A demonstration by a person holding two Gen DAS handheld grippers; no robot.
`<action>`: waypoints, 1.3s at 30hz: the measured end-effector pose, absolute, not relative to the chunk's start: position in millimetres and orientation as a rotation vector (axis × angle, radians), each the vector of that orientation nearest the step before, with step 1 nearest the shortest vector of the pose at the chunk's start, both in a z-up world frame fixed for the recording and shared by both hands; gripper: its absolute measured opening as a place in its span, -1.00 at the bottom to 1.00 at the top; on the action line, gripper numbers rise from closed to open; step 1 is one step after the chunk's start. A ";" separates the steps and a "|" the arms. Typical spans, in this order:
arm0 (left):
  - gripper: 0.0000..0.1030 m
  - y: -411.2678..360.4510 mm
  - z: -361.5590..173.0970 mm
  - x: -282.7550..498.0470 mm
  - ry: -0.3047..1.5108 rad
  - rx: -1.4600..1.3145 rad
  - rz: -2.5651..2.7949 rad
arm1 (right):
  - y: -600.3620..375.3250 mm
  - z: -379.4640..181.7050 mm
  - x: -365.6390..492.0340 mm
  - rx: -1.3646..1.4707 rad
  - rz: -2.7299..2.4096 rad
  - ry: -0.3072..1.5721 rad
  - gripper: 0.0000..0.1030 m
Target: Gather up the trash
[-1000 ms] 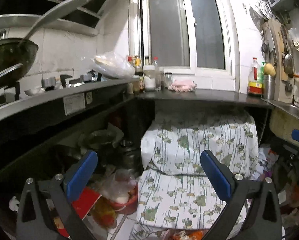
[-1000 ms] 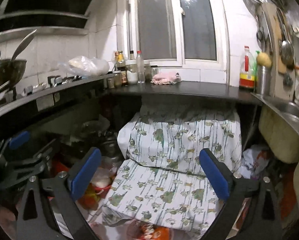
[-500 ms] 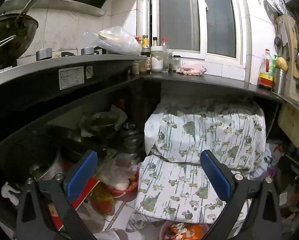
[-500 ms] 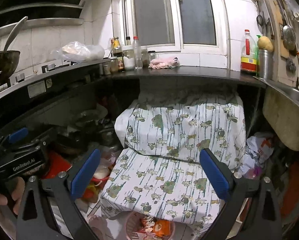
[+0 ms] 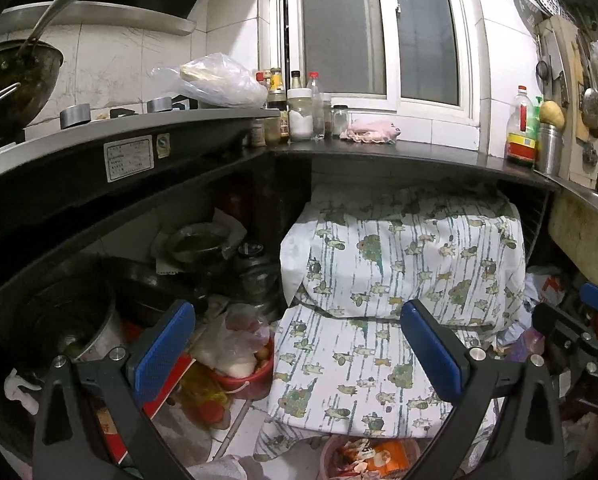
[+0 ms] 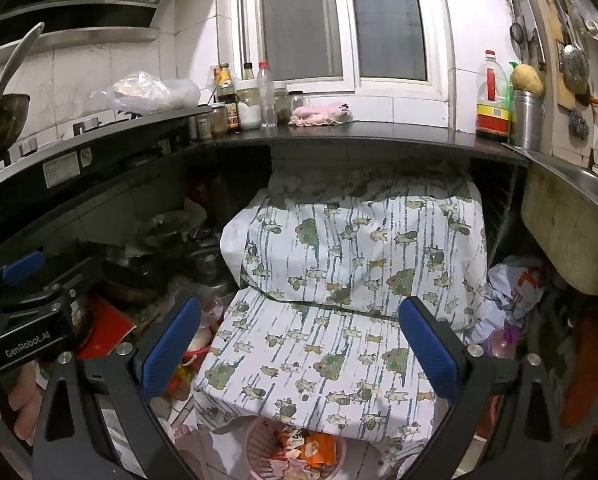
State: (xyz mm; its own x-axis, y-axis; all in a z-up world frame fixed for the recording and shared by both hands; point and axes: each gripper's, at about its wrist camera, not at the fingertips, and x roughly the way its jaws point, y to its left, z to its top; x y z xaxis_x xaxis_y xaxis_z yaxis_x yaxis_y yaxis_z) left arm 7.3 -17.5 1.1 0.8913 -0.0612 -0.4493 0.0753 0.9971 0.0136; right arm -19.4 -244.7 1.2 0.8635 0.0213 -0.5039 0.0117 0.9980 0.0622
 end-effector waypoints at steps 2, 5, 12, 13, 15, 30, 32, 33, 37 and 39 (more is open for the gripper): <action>1.00 -16.4 1.3 7.3 0.473 0.013 -0.087 | -246.0 2.6 -21.8 0.068 0.001 0.523 0.92; 1.00 -12.7 2.4 9.2 0.525 -0.008 -0.115 | -247.3 5.8 -25.6 0.067 -0.018 0.511 0.92; 1.00 -16.8 6.1 -0.4 0.508 0.011 -0.112 | -248.2 12.4 -34.5 0.067 -0.033 0.481 0.92; 1.00 -17.0 6.1 -0.5 0.510 0.009 -0.119 | -247.8 12.4 -34.7 0.065 -0.034 0.481 0.92; 1.00 -17.2 6.6 -1.5 0.513 0.004 -0.126 | -246.9 12.8 -35.3 0.062 -0.033 0.482 0.92; 1.00 -16.0 10.6 1.6 0.507 0.001 -0.130 | -249.3 12.8 -38.0 0.062 -0.017 0.485 0.92; 1.00 -15.8 11.3 2.2 0.504 0.001 -0.135 | -249.5 13.0 -38.2 0.058 -0.018 0.483 0.92; 1.00 -16.0 10.7 1.4 0.502 0.003 -0.133 | -249.6 13.0 -37.8 0.059 -0.017 0.484 0.92; 1.00 -14.8 9.7 3.4 0.506 0.007 -0.125 | -249.2 13.5 -38.4 0.056 -0.018 0.483 0.92; 1.00 -14.3 10.0 4.8 0.508 0.008 -0.122 | -249.0 14.0 -37.5 0.057 -0.018 0.479 0.92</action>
